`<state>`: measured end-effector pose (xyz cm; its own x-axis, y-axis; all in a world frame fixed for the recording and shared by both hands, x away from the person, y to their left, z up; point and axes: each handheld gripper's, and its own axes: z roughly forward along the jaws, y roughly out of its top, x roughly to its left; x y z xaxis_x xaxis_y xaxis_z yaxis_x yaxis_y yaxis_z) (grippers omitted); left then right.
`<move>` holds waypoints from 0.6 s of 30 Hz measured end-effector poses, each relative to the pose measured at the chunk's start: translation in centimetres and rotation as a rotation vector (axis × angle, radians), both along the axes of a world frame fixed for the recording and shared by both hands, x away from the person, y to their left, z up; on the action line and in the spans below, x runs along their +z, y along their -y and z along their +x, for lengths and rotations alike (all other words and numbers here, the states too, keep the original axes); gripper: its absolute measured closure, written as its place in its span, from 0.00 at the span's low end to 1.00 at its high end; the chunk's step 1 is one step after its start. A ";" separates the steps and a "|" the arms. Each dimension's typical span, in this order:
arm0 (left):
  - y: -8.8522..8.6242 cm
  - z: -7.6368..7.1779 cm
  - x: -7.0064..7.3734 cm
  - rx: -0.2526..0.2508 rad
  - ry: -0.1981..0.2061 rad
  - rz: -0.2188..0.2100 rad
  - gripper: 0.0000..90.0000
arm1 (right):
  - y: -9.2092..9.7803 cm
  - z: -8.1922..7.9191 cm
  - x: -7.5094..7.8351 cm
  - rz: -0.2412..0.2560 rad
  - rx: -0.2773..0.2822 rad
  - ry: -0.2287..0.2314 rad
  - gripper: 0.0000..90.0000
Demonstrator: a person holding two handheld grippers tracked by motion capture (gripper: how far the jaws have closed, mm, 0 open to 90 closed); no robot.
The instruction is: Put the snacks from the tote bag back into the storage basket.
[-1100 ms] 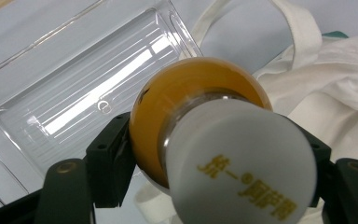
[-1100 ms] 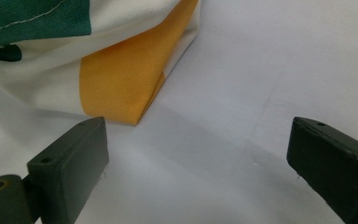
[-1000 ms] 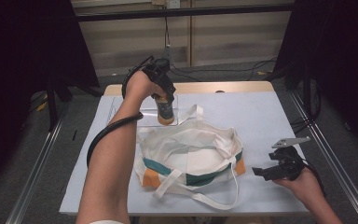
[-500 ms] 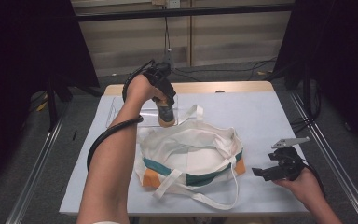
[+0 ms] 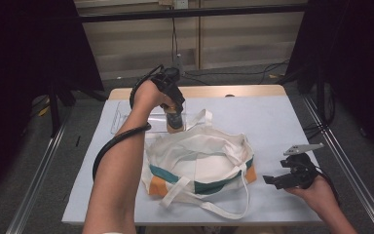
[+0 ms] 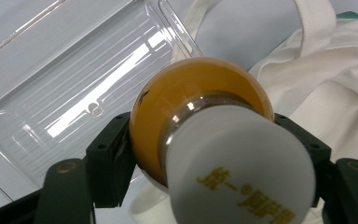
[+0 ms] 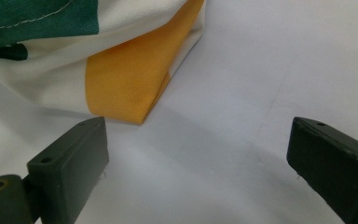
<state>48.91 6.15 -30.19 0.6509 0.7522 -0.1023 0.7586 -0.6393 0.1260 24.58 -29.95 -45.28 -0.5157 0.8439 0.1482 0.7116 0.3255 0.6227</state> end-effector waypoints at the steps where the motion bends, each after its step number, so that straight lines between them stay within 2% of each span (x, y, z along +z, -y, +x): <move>1: 0.0 0.0 -0.1 -0.003 0.001 0.002 0.34 | 0.0 0.0 0.0 0.000 -0.001 0.000 0.06; 4: 0.2 -0.1 -0.3 0.009 -0.009 -0.007 0.34 | 0.0 0.0 0.0 0.001 -0.004 -0.002 0.06; 9: 0.2 -0.1 -0.6 0.010 -0.013 0.000 0.34 | 0.0 0.0 0.0 0.002 -0.002 -0.001 0.06; 11: 0.2 0.0 -0.8 -0.010 -0.007 0.010 0.34 | 0.0 0.0 0.0 0.002 -0.004 -0.002 0.06; 14: 0.2 0.0 -0.9 -0.012 -0.006 0.021 0.34 | 0.0 0.0 0.0 0.002 -0.003 -0.004 0.06; 18: 0.2 -0.1 -1.1 -0.011 -0.008 0.015 0.34 | 0.0 0.0 0.0 -0.001 0.000 0.001 0.06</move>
<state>48.85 5.93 -31.33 0.6586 0.7464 -0.0957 0.7522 -0.6496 0.1103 24.58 -29.94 -45.32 -0.5154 0.8442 0.1472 0.7112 0.3257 0.6230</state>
